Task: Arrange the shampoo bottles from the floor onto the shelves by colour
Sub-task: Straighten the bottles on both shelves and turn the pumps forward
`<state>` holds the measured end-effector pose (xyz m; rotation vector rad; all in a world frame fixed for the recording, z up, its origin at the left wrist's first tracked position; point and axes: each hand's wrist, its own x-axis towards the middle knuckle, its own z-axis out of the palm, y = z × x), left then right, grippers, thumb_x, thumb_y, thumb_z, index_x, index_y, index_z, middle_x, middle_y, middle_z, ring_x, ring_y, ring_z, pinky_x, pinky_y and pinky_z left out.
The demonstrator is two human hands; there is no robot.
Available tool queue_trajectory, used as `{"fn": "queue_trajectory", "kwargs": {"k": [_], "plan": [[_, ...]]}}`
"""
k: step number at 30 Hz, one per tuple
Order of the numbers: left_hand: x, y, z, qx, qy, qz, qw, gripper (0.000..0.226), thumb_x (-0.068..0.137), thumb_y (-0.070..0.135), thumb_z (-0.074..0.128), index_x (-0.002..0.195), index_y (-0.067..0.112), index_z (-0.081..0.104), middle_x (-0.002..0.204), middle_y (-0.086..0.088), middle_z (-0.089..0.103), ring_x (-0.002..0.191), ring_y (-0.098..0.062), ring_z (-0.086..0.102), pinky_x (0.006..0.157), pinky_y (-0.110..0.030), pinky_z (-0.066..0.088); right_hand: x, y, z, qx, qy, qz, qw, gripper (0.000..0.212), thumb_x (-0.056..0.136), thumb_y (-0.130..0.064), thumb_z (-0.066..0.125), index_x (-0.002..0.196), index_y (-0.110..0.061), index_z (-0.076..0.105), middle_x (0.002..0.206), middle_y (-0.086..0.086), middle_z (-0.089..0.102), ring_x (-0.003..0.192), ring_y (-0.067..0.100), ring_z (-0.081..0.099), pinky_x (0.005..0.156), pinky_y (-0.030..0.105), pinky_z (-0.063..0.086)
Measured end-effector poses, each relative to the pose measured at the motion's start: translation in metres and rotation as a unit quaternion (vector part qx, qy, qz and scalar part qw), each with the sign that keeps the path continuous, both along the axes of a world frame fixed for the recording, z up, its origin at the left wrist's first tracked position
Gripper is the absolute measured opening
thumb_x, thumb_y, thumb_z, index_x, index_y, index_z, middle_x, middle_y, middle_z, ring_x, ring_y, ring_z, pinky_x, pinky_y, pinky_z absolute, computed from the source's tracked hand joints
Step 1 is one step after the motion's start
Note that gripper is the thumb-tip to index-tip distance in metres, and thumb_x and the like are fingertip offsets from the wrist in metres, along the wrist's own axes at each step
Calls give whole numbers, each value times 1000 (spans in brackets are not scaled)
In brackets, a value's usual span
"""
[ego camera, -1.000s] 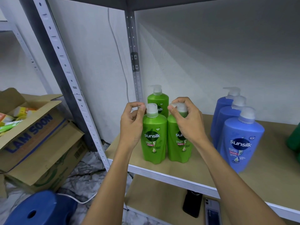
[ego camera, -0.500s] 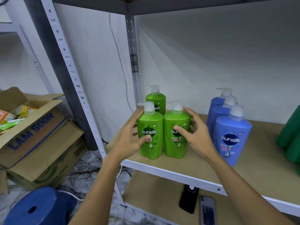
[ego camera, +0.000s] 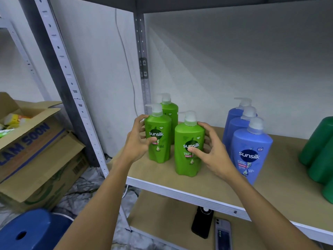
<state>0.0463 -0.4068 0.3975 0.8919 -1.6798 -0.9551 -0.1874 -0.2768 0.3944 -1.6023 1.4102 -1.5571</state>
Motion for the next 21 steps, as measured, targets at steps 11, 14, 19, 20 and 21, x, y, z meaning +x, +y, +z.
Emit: {"fn": "queue_trajectory", "kwargs": {"k": [11, 14, 19, 20, 21], "plan": [[-17, -22, 0, 15, 24, -13, 1000, 83, 77, -23, 65, 125, 41, 44, 123, 1, 63, 87, -5, 70, 65, -28, 60, -5, -6, 3, 30, -24, 42, 998, 78, 81, 2, 80, 141, -28, 40, 128, -4, 62, 114, 9, 64, 89, 22, 54], [-19, -25, -1, 14, 29, -14, 999, 84, 77, -24, 65, 122, 45, 44, 121, 2, 63, 86, -6, 70, 64, -30, 60, -7, -7, 4, 39, -22, 50, 998, 79, 81, 2, 80, 141, -30, 39, 128, -4, 62, 112, 8, 65, 87, 22, 54], [-21, -27, 0, 15, 23, -13, 1000, 88, 78, -23, 64, 121, 50, 44, 122, 2, 63, 89, -11, 70, 66, -31, 60, -7, -8, 3, 43, -14, 51, 998, 80, 81, 3, 79, 139, -34, 38, 125, -7, 63, 111, 9, 66, 85, 24, 55], [-22, -27, -1, 16, 20, -12, 1000, 88, 78, -24, 64, 121, 50, 43, 122, 2, 62, 89, -11, 70, 66, -31, 60, -8, -8, 4, 43, -11, 52, 998, 80, 81, 3, 79, 139, -34, 38, 126, -8, 62, 111, 8, 65, 85, 23, 55], [-22, -28, -1, 15, 17, -11, 1000, 88, 78, -24, 64, 121, 51, 43, 123, 1, 61, 89, -12, 69, 66, -30, 60, -8, -7, 4, 43, -6, 53, 998, 81, 81, 3, 79, 140, -34, 38, 128, -8, 60, 112, 7, 65, 85, 22, 55]]}}
